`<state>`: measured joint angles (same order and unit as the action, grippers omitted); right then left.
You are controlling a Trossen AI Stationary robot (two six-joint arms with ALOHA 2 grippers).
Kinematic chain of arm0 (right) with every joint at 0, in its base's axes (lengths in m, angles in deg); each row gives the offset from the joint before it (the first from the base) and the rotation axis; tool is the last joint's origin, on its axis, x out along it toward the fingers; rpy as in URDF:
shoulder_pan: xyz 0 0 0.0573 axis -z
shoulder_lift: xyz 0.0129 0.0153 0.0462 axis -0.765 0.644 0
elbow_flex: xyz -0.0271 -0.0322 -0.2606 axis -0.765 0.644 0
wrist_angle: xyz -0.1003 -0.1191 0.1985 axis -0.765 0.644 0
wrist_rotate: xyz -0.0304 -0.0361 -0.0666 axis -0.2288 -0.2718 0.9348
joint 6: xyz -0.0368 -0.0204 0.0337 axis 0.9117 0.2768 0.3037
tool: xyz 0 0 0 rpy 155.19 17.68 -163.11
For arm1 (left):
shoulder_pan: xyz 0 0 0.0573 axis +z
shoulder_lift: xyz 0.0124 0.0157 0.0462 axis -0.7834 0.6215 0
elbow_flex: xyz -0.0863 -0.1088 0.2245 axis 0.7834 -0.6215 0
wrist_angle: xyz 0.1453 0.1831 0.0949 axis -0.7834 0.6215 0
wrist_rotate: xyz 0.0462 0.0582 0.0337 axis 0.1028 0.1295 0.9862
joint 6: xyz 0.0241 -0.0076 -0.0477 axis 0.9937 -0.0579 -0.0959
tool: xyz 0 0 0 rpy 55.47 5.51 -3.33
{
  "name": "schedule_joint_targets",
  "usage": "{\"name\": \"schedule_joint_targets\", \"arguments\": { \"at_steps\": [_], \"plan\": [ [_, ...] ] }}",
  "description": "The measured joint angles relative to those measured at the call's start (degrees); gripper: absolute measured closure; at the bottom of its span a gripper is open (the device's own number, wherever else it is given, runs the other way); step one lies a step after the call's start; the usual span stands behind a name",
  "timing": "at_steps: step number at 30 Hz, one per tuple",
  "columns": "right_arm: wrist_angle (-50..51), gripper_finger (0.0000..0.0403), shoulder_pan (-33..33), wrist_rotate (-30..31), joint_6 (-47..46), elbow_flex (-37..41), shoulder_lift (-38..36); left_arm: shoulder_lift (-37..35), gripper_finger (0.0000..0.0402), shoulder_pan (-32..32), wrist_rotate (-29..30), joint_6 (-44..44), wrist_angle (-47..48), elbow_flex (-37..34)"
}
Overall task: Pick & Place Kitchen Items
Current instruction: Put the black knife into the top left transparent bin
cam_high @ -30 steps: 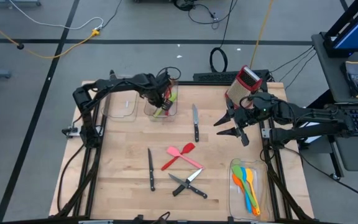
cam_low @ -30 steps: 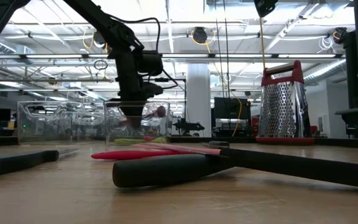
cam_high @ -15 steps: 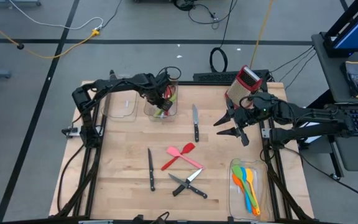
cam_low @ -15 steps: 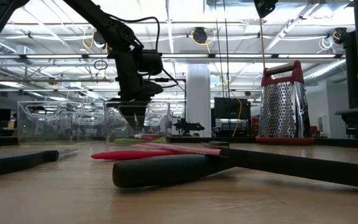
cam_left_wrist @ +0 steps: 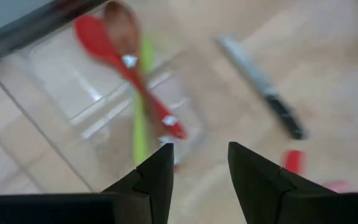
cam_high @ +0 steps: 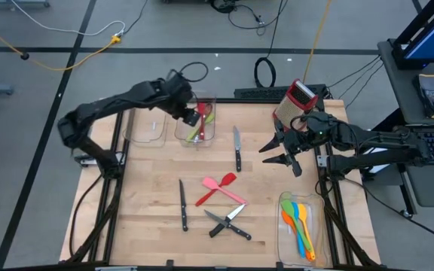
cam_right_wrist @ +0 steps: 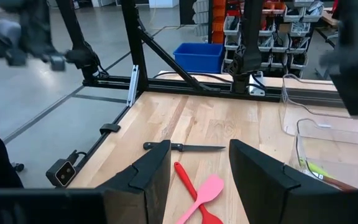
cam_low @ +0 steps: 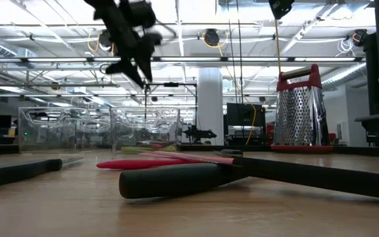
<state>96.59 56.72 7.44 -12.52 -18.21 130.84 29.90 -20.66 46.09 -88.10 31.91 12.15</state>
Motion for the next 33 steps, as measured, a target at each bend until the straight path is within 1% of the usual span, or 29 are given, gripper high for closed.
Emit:
{"name": "schedule_joint_targets", "arguments": {
  "at_steps": [5, 9, 12, 17, 21, 25, 27, 33],
  "plan": [
    [0.01, 0.0248, 0.0, 0.0, 0.06, 0.01, 0.0, -7.44, 0.0245, -4.94, -2.11, -5.75, 0.0, 0.02],
    [0.02, 0.0248, 0.0, 0.02, 0.17, 0.01, 0.0, -11.09, 0.0245, -10.36, -3.2, -11.1, 0.08, 0.02],
    [0.26, 0.0248, 0.0, 0.0, 0.2, 0.01, 0.0, -12.37, 0.0245, -14.78, -3.9, -13.85, 0.17, 0.02],
    [3.27, 0.0248, 0.0, 0.06, 0.88, 0.01, -0.11, -12.5, 0.0245, -21.89, -3.95, -18.6, 0.69, 0.02],
    [7.61, 0.0248, 0.23, 0.18, 2.56, 0.01, -0.84, -12.35, 0.0245, -26.88, -2.27, -21.9, 1.2, -0.66],
    [10.23, 0.0248, 1.16, 3.6, 3.13, 0.01, -2.85, -12.29, 0.0245, -31.08, 1.42, -27.3, 1.17, -2.1],
    [10.64, 0.0248, 1.97, 4.74, 4.28, 0.01, -4.46, -12.29, 0.0245, -33.05, 3.61, -30.42, 1.14, -2.82],
    [15.96, 0.0248, 4.19, 4.33, 5.81, 0.01, -10.89, -12.27, 0.0245, -37.87, 8.67, -41.69, -0.55, -5.3]
  ]
}}
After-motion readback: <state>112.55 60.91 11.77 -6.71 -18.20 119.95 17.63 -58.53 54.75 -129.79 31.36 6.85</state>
